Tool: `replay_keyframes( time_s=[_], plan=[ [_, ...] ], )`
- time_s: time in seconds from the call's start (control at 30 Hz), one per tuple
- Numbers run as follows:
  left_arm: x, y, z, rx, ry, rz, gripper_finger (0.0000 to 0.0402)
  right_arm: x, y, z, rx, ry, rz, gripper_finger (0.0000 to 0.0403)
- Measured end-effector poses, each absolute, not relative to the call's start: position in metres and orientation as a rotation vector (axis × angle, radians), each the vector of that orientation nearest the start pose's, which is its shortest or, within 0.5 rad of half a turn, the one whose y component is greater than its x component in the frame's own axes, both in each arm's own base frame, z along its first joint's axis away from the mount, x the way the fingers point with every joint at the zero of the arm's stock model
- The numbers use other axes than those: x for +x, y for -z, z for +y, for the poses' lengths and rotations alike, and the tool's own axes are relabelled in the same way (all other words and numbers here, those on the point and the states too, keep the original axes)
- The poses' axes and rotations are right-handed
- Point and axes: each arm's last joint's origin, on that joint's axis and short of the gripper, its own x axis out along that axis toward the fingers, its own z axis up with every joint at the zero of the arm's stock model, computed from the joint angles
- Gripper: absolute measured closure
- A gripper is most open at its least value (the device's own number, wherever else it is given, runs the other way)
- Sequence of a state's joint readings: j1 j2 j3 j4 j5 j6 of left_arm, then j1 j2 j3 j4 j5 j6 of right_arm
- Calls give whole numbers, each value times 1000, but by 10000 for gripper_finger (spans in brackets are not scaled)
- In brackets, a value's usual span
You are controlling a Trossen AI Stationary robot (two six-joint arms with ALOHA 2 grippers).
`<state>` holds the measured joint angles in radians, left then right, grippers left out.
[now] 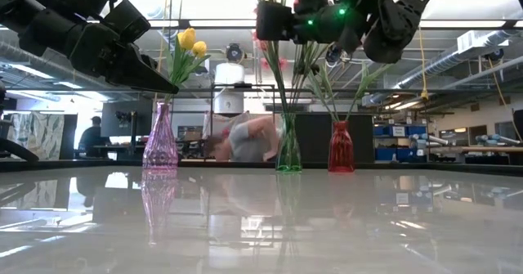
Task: Sort flowers into vase by color
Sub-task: Put the pink flower into the green vase
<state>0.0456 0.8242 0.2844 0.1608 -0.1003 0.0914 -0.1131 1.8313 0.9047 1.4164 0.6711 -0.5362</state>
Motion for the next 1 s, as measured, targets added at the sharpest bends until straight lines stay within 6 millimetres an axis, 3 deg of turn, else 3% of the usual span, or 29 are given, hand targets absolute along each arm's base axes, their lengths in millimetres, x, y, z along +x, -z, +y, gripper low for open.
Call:
replay_keyframes(
  time_s=[0.53, 1.0],
  plan=[
    [171, -187, 11, 100, -127, 386, 255, 363, -246, -62, -329, 997, -198, 380],
    [171, -187, 11, 100, -127, 386, 255, 363, -246, -62, -324, 1000, -200, 380]
  ],
)
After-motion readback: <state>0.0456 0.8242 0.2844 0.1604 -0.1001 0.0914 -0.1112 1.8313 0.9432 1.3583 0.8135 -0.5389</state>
